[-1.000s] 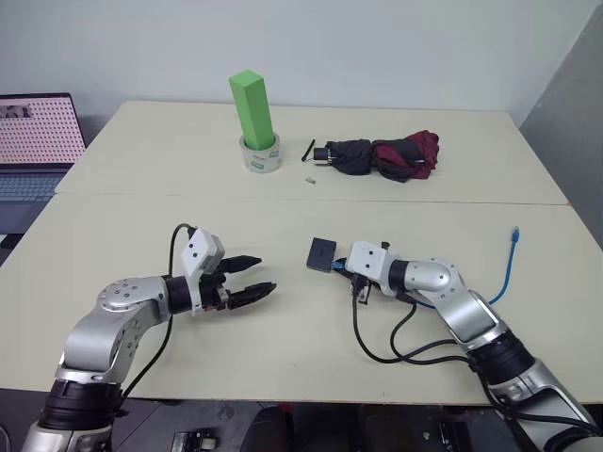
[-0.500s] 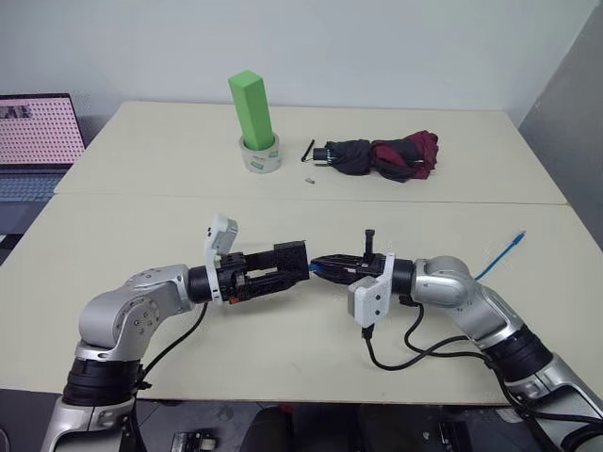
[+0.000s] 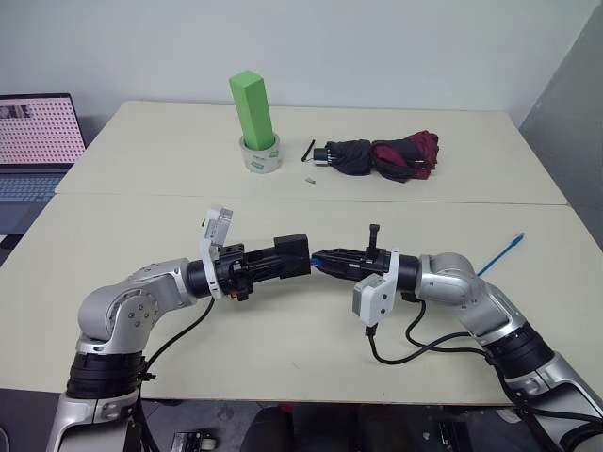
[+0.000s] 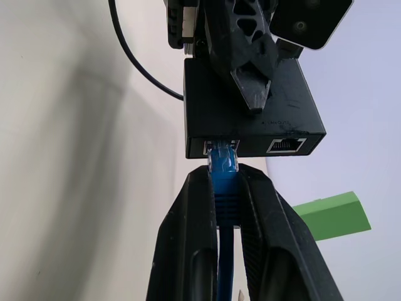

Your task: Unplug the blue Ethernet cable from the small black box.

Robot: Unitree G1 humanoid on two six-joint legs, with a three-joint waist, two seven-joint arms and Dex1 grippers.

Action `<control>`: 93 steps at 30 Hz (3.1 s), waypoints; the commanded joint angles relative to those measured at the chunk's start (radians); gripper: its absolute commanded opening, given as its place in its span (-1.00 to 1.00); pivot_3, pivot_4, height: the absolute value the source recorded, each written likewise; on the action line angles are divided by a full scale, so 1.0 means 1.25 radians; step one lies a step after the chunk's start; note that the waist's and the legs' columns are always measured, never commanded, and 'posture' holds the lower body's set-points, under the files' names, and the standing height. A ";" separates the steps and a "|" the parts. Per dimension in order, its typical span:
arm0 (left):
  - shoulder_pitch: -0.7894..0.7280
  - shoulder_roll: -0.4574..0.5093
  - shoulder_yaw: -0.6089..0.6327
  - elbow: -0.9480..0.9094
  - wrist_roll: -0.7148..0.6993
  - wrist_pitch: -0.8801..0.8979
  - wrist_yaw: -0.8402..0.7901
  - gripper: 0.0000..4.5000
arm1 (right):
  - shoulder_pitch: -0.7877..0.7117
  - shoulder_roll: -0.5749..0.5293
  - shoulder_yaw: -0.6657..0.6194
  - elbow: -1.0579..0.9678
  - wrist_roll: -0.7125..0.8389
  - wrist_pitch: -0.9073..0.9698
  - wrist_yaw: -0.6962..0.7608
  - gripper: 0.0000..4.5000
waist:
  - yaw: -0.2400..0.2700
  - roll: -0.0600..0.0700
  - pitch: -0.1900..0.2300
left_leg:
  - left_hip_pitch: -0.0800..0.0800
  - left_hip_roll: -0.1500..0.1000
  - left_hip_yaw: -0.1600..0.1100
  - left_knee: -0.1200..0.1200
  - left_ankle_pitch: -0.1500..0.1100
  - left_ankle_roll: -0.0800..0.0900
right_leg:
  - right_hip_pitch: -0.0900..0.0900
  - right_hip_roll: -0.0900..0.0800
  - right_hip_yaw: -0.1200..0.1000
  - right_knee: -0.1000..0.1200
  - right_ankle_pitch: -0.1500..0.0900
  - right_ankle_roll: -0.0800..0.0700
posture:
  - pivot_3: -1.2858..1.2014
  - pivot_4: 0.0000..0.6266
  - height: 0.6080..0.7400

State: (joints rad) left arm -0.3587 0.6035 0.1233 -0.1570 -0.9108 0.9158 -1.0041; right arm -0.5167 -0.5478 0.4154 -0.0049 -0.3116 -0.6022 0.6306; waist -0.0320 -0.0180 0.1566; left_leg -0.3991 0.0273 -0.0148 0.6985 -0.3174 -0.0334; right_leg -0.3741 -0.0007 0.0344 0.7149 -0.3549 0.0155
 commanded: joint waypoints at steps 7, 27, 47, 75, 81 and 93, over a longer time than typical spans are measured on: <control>-0.015 0.009 0.012 -0.013 -0.021 0.007 -0.006 -0.65 | 0.001 -0.007 -0.006 -0.006 0.014 -0.010 0.025 -0.60 | 0.000 0.000 0.000 | 0.000 0.000 0.000 0.000 0.000 0.000 | 0.000 0.000 0.000 0.000 0.000 0.000 | 0.03 -0.52 1.00; -0.084 0.049 -0.101 0.011 0.098 -0.130 -0.218 -0.65 | 0.097 -0.046 -0.220 -0.416 0.792 1.034 0.148 0.31 | 0.002 0.000 0.000 | 0.000 0.000 -0.001 0.000 0.000 0.000 | 0.001 0.000 0.000 -0.001 0.000 0.000 | 0.03 -0.52 1.00; -0.088 0.031 -0.105 0.047 0.115 -0.162 -0.255 -0.65 | 0.080 0.010 -0.257 -0.391 0.932 1.198 0.101 0.31 | 0.001 0.000 0.000 | -0.001 0.000 -0.001 0.000 0.000 0.000 | 0.000 0.000 0.000 -0.001 0.000 0.000 | 0.03 -0.52 1.00; -0.063 0.030 -0.116 0.046 0.145 -0.203 -0.275 -0.65 | 0.042 0.001 -0.213 -0.345 0.876 1.203 0.154 -0.98 | 0.001 0.000 0.000 | -0.001 0.000 -0.001 -0.001 0.000 0.001 | 0.000 0.000 0.000 -0.001 0.000 0.000 | 0.03 -0.52 1.00; -0.064 0.045 -0.111 0.072 0.177 -0.239 -0.277 -0.65 | 0.054 -0.055 -0.250 -0.329 0.886 1.219 0.198 -0.98 | 0.001 0.000 0.000 | -0.001 -0.001 -0.001 -0.001 0.000 0.001 | 0.000 0.000 0.000 -0.002 0.000 0.000 | 0.03 -0.52 1.00; -0.088 0.025 -0.124 0.024 0.150 -0.197 -0.223 -0.65 | 0.057 -0.030 -0.245 -0.354 0.892 1.206 0.168 -0.99 | 0.001 0.000 0.000 | -0.001 0.000 -0.001 -0.001 -0.002 0.003 | 0.000 0.000 0.000 -0.002 0.000 0.000 | 0.03 -0.52 1.00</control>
State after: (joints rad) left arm -0.4467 0.6385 -0.0373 -0.0817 -0.7027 0.6598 -1.2914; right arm -0.4387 -0.5986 0.1195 -0.4134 0.8015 0.9252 0.8484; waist -0.0303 -0.0179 0.1571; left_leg -0.4001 0.0267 -0.0160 0.6977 -0.3195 -0.0297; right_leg -0.3738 -0.0007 0.0342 0.7128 -0.3549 0.0155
